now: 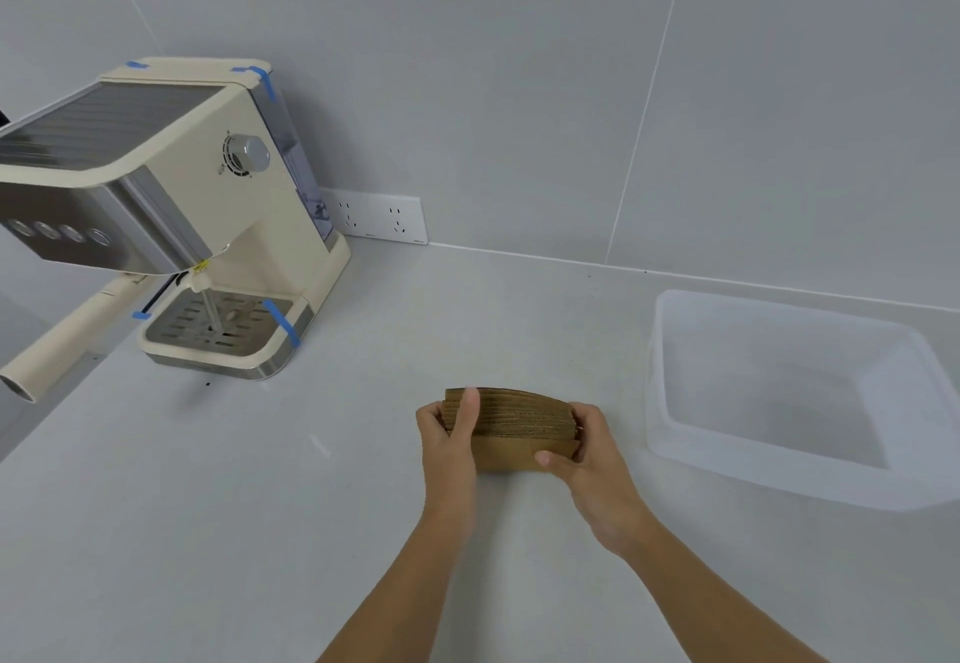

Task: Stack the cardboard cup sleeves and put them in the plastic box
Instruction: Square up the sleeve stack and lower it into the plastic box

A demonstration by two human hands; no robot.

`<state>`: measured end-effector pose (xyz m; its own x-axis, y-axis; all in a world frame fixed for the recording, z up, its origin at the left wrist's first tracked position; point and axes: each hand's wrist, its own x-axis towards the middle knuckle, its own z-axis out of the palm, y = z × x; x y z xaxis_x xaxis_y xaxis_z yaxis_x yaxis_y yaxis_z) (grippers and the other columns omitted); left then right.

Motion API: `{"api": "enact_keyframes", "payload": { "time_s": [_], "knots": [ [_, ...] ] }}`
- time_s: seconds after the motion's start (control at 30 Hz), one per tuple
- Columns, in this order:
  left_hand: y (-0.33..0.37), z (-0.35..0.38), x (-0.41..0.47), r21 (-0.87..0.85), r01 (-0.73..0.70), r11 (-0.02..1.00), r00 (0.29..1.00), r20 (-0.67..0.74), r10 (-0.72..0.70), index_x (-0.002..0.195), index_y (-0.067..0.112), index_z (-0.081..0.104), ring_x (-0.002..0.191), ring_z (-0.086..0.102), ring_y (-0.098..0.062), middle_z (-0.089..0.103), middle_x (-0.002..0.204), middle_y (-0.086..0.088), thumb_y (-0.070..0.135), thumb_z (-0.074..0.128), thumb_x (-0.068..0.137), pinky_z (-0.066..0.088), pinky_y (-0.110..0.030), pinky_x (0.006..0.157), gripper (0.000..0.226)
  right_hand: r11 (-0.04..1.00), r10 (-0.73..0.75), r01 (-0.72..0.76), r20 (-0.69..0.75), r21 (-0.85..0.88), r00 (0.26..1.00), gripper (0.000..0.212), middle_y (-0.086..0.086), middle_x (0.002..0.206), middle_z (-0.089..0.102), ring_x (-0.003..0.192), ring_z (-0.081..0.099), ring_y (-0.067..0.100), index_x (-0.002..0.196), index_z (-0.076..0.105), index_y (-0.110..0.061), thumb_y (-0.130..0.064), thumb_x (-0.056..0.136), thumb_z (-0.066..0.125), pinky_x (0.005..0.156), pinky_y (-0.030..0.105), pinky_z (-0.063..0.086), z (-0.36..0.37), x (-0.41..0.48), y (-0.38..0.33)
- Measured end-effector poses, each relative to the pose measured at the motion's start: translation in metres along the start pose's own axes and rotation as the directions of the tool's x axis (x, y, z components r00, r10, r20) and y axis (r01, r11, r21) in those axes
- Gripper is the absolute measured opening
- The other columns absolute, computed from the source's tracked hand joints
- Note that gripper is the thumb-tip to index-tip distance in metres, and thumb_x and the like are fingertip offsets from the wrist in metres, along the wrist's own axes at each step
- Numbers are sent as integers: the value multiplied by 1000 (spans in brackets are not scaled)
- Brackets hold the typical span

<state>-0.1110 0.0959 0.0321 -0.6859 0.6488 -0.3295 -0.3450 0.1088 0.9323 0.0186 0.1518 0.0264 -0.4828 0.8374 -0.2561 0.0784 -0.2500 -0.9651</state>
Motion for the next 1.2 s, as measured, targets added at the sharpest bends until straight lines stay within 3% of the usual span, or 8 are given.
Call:
{"api": "enact_keyframes", "payload": {
  "time_s": [0.13,0.27,0.33,0.47,0.63,0.77,0.93,1.2],
  "knots": [
    [-2,13,-5,89,-72,993,967,-239,92,74,17,46,65,47,-8,49,71,6,52,58,81,35,-24,60,38,996,15,-17,22,85,1000,51,-3,107,58,101,57,11,111,43,-26,-1,73,66,85,27,46,6,-8,8],
    [-7,9,-6,149,-121,981,966,-210,151,67,15,42,60,42,-10,44,64,6,42,54,88,35,-23,57,36,970,2,-9,27,244,1000,41,-11,90,65,86,61,0,104,51,-21,-31,69,72,78,24,43,10,-8,8],
    [-11,3,-6,148,-167,975,972,-138,187,64,15,48,61,44,-10,48,60,9,32,53,90,38,-17,57,32,981,-18,46,-147,190,989,25,-9,79,61,71,57,-4,88,58,-19,-39,77,68,69,16,45,18,-6,9],
    [-9,-5,-5,91,-217,972,976,25,216,72,18,68,73,60,-2,70,73,13,17,55,90,43,-7,65,21,984,-84,139,-397,113,914,24,-14,60,52,53,47,-5,63,56,-21,-29,86,60,51,5,38,30,0,8],
    [-3,-8,-6,-6,-95,995,995,39,95,99,29,71,99,56,5,63,111,21,18,64,84,45,-10,76,19,975,-87,170,-459,142,884,21,-8,66,54,60,49,0,66,56,-20,-17,88,57,59,13,41,34,5,1],
    [-7,-14,-20,63,-209,976,975,86,204,81,26,73,82,63,-1,73,83,11,22,54,91,48,-11,69,22,963,-171,243,-438,114,883,22,-16,63,59,62,52,-3,67,60,-24,-15,87,57,57,7,42,31,-3,-2],
    [-20,-16,-29,86,-247,965,967,91,239,83,20,71,85,63,-4,73,86,7,15,46,95,47,-12,73,28,972,-137,199,-396,121,908,20,-6,78,67,71,58,-4,78,66,-13,-14,91,51,62,4,42,25,-20,13],
    [-26,-10,-32,64,-224,972,974,3,224,70,11,58,65,51,-4,57,64,11,15,44,95,40,-12,59,29,971,-126,192,-377,142,917,32,1,60,47,58,43,9,64,49,2,-16,91,52,54,16,36,21,-19,12]
  ]
}}
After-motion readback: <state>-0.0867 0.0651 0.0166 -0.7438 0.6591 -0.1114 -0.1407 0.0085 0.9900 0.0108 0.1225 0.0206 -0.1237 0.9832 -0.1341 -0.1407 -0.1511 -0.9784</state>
